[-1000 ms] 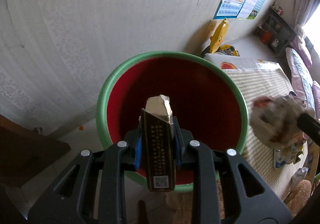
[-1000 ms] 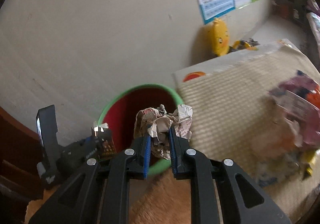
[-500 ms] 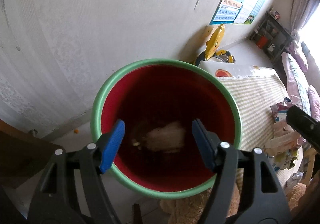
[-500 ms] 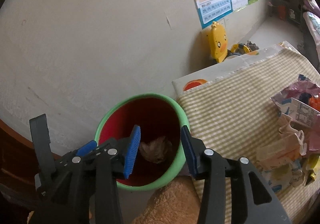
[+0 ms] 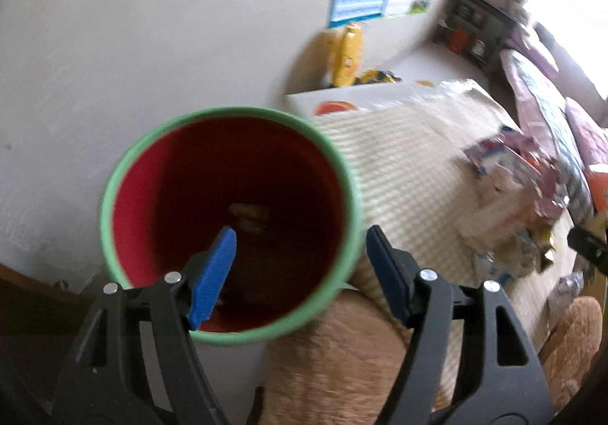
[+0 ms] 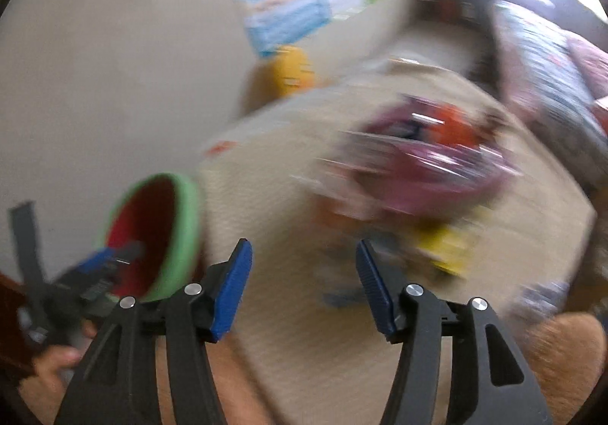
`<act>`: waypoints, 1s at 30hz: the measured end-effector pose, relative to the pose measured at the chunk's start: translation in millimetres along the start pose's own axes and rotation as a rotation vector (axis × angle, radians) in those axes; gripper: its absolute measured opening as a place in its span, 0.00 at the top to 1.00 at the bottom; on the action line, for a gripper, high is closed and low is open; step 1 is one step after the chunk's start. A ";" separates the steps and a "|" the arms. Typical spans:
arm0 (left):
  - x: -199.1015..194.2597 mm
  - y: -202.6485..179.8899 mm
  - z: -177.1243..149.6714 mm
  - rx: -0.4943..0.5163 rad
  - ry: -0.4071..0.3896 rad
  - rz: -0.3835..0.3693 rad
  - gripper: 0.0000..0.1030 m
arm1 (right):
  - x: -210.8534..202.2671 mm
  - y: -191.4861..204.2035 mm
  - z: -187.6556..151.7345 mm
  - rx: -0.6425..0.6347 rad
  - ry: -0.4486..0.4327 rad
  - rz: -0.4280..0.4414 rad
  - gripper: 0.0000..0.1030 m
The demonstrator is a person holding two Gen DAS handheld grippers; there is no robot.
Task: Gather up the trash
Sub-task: 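Move the left gripper back over the table toward the white wrapper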
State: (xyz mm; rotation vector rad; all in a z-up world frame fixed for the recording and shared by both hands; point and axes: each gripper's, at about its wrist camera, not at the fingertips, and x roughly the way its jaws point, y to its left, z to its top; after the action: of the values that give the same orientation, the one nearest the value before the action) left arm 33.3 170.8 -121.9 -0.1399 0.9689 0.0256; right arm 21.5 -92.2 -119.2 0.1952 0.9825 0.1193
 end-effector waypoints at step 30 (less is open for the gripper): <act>84.1 -220.6 -3.0 0.523 0.106 -0.019 0.28 | -11.6 -179.4 -59.4 0.344 0.040 -0.184 0.37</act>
State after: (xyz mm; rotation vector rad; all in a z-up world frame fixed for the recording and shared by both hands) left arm 97.0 -51.6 -169.1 0.3337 1.0502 -0.2531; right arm -32.3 -262.9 -180.9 0.4172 1.0524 -0.2168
